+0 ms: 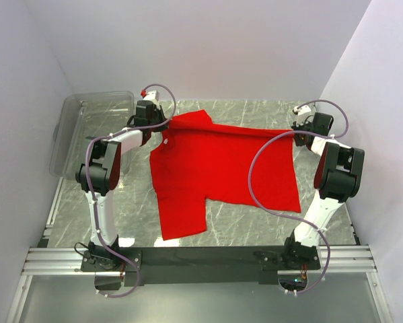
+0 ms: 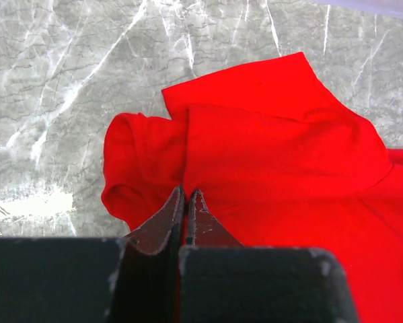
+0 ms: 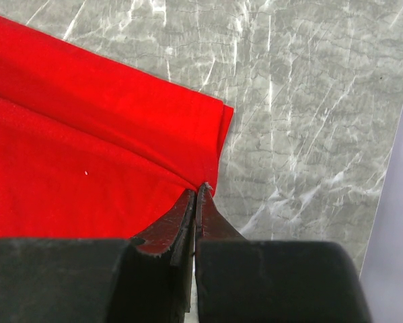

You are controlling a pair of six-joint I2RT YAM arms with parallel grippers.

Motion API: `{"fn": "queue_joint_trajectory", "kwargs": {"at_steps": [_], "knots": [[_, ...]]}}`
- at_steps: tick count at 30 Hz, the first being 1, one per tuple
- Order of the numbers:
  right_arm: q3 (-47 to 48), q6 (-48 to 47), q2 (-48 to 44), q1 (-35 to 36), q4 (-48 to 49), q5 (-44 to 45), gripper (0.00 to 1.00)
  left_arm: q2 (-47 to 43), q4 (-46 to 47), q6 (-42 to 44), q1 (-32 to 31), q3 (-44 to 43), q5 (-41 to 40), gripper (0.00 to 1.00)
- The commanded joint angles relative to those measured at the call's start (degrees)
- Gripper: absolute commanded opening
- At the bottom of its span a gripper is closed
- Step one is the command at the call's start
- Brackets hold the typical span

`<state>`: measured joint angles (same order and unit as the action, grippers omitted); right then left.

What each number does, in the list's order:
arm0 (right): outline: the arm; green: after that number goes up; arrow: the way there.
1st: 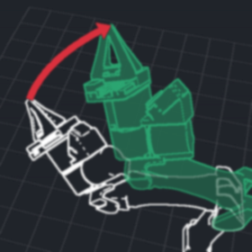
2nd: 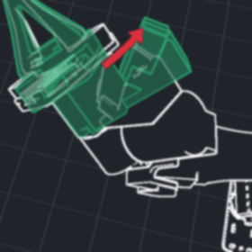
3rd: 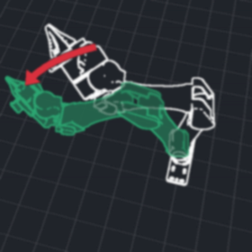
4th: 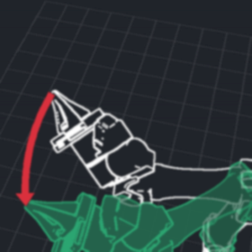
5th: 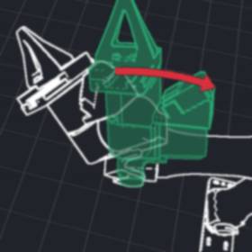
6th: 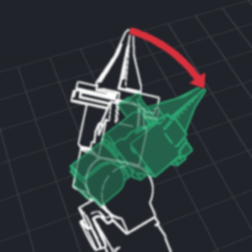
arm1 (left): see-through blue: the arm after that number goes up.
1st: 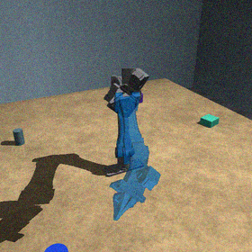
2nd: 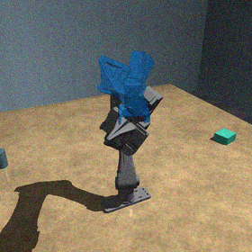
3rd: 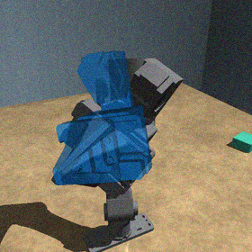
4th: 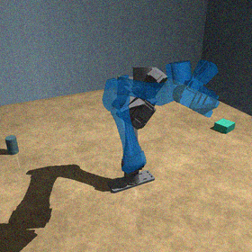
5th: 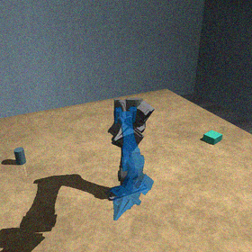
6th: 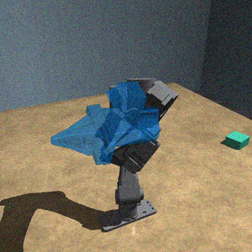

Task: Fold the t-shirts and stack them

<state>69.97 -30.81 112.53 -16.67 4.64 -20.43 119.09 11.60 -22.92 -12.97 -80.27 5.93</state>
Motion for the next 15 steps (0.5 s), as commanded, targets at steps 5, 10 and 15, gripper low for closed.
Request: {"fn": "queue_joint_trajectory", "kwargs": {"at_steps": [5,10,15], "knots": [[0.4,-0.9,-3.1,-0.6,0.4,-0.3,0.02,-2.9,1.2,2.2,0.0,-1.6,-2.5,0.01],[0.7,-1.6,-2.9,-0.6,-0.4,-0.6,0.02,-2.5,0.9,2.4,0.1,-2.3,-2.9,0.01],[0.5,-2.9,-3.2,-0.6,-1.7,-1.5,0.03,-2.4,1.0,2.4,0.1,-2.4,-2.9,0.01]]}}
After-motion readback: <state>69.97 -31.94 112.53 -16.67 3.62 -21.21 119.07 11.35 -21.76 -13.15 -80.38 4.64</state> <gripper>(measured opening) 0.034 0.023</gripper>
